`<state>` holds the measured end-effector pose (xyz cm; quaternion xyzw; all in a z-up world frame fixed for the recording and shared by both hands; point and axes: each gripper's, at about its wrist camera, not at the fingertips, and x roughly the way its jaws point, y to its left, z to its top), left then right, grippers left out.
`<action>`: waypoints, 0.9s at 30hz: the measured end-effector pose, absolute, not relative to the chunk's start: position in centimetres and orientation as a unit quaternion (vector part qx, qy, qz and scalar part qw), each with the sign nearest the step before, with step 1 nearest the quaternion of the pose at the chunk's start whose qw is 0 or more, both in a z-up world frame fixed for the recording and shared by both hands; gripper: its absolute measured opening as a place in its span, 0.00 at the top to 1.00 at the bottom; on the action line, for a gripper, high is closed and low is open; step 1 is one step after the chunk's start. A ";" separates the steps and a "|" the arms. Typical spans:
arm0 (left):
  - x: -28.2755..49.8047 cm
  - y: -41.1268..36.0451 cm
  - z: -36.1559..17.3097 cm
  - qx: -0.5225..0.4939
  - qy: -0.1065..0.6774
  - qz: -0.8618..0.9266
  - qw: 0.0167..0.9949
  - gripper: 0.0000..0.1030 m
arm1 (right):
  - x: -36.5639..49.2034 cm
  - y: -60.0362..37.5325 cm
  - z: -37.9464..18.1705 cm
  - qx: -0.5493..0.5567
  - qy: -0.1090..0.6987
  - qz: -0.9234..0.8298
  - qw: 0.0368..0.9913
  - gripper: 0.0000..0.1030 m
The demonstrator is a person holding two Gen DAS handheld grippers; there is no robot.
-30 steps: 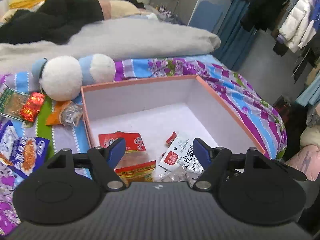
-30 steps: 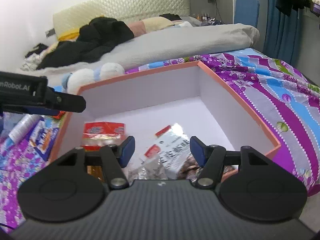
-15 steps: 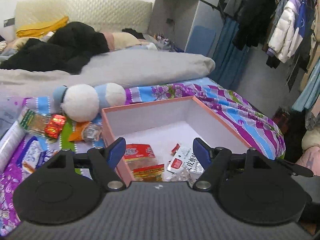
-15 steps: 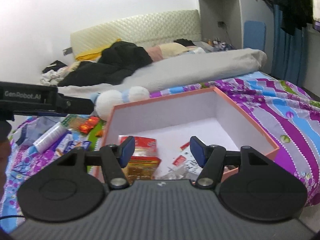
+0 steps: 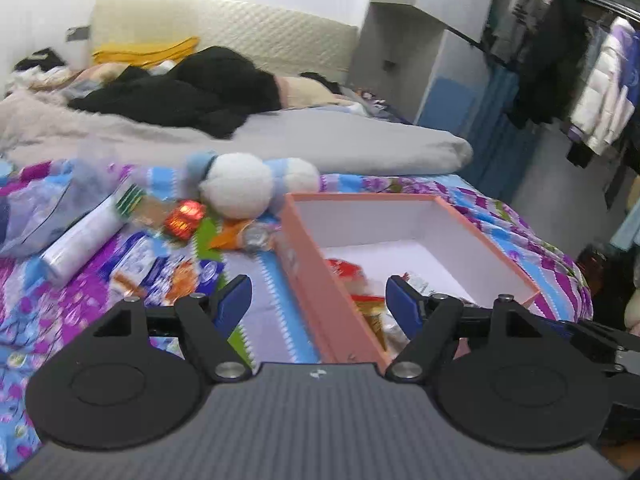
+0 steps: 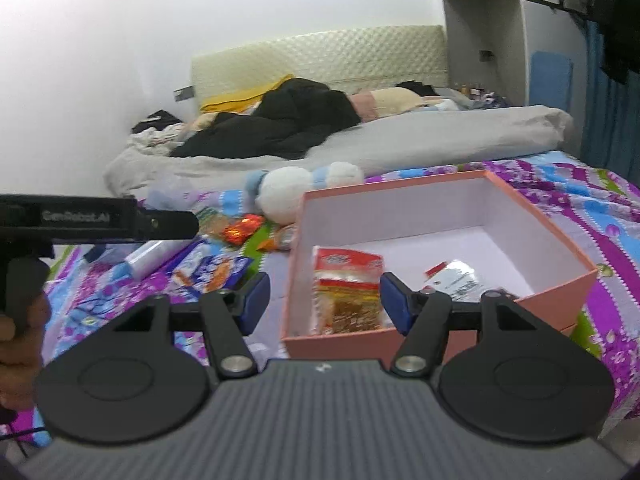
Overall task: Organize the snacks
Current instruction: 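Withdraw both tools from the box back toward the snack pile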
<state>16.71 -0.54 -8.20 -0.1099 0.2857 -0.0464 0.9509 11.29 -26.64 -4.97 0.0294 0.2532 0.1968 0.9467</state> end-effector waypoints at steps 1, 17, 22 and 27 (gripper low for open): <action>16.1 0.0 -8.3 -0.114 0.285 -0.045 0.951 0.24 | 10.9 -26.4 -4.9 0.029 0.252 0.200 0.946 0.39; 11.3 5.2 -11.1 -0.140 0.314 0.007 0.939 0.20 | 7.4 -21.4 -6.5 0.022 0.266 0.273 0.924 0.39; 11.6 6.6 -12.3 -0.144 0.322 0.015 0.935 0.16 | 8.1 -19.8 -6.6 0.003 0.264 0.286 0.921 0.39; 13.4 8.0 -14.0 -0.131 0.333 0.009 0.934 0.12 | 9.5 -18.3 -6.9 -0.010 0.272 0.296 0.916 0.39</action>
